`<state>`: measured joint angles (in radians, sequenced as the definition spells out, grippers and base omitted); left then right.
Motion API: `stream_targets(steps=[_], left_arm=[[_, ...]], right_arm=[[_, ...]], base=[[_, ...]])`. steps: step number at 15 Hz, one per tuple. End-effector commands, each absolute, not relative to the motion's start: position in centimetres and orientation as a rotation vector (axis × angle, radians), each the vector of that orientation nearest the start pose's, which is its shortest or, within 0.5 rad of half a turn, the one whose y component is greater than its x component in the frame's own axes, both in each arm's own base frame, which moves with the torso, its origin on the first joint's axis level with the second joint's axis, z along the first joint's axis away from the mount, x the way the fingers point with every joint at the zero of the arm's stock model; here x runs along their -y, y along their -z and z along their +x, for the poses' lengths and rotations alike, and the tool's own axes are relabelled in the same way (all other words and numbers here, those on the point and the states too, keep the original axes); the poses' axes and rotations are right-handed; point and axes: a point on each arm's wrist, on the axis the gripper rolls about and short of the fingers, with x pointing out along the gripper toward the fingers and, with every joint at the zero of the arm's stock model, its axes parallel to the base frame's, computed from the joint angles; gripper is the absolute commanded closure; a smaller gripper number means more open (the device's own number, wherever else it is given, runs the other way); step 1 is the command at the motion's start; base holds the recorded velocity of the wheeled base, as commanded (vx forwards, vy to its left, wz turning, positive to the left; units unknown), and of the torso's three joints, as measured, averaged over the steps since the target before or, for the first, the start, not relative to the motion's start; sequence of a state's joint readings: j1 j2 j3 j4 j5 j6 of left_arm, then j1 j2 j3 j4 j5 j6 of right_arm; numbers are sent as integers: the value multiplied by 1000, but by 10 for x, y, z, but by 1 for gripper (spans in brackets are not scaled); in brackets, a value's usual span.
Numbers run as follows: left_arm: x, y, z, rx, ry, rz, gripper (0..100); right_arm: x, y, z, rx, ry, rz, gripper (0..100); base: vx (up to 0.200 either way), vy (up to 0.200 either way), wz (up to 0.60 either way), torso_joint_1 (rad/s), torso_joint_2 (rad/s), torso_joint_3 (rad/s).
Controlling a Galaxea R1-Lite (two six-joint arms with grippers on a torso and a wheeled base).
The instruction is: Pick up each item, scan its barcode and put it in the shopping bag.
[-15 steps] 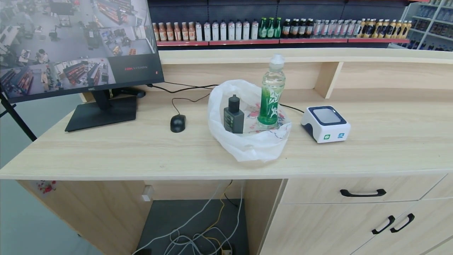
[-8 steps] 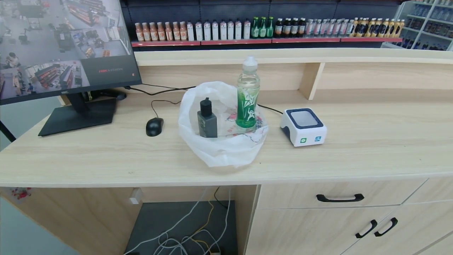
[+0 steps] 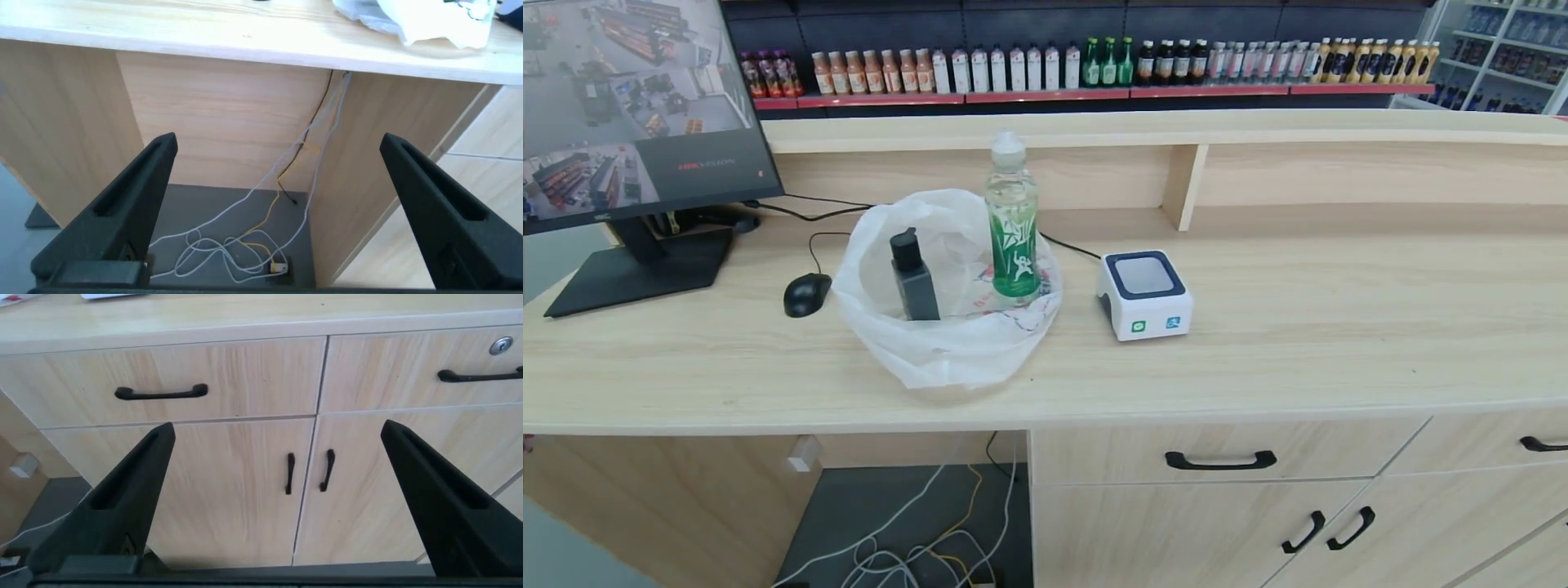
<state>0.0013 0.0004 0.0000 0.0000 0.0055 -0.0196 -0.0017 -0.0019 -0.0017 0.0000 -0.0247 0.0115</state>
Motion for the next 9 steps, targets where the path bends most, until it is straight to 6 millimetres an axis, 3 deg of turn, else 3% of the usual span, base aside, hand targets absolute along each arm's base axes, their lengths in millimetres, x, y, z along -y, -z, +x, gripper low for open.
stream_targets(steps=[1, 5, 9], left_arm=[[0, -75, -23, 0, -8, -20, 0], [0, -75, -23, 0, -8, -20, 0], [0, -75, -23, 0, -8, -18, 0]], right_arm=[[1, -76, -23, 2, 26, 12, 0], [1, -76, -23, 2, 26, 15, 0], [1, -76, -23, 3, 26, 11, 0]], base=[[0, -200, 0, 7, -2, 7], [0, -200, 0, 0, 4, 4], [0, 0, 0, 0, 0, 0]])
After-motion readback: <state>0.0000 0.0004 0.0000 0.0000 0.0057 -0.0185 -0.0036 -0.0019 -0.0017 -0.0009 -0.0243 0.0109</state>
